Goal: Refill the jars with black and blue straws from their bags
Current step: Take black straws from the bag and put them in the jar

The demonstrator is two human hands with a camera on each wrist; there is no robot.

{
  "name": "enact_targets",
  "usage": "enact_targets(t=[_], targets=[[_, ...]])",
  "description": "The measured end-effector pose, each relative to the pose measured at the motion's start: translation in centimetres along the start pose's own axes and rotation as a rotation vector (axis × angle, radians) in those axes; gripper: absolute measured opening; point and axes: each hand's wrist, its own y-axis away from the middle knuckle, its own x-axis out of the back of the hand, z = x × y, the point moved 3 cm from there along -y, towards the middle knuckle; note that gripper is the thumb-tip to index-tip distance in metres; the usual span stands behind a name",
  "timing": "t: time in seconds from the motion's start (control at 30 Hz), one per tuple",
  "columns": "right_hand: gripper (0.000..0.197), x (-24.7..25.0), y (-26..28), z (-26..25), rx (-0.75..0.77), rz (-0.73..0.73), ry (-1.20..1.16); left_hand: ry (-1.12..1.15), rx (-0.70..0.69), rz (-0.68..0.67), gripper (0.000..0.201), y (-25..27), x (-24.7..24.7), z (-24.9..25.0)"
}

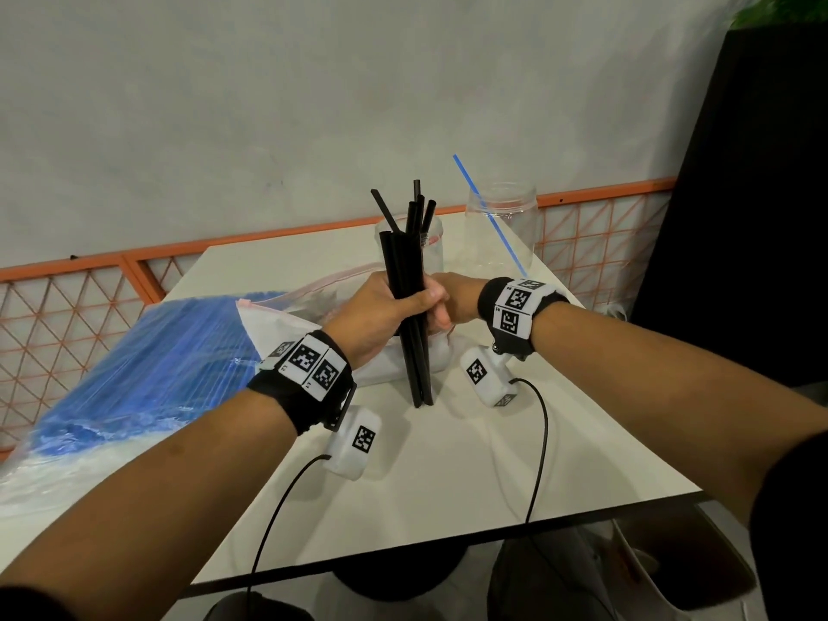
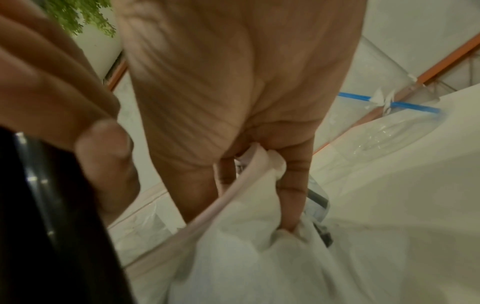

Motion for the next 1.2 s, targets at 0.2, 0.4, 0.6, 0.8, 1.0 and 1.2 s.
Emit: enact_targets(t=[0.2, 0.4, 0.6, 0.8, 1.0, 1.2], targets=[[0.041, 0.3, 1.1, -0.1, 0.064, -0.026, -0.131, 0.025, -0.160, 0.149, 0.014, -3.0, 2.3, 6.1], [0.042, 0.5, 1.2, -0.2, 0.094, -0.053, -0.048, 0.019, -0.370, 0.339, 0.013, -7.4, 5.4, 11.7], [0.043, 0.4, 1.3, 0.2, 0.107, -0.061, -0.133, -0.055, -0.349, 0.363, 0.018, -11.1, 5.5, 9.3], [0.043, 0.5, 1.1, 0.3, 0.107, -0.070, -0.120, -0.222, -0.049, 0.409, 0.017, -12.9, 5.9, 4.2], [0.045, 0.5, 0.8, 0.6, 0.112, -0.078, -0.127, -0.534, -0.199, 0.520, 0.007, -13.8, 6.8, 4.3], [0.041, 0.4, 0.8, 0.5, 0.118, -0.074, -0.127, -1.020, -0.180, 0.363, 0.042, -13.4, 5.6, 4.4]])
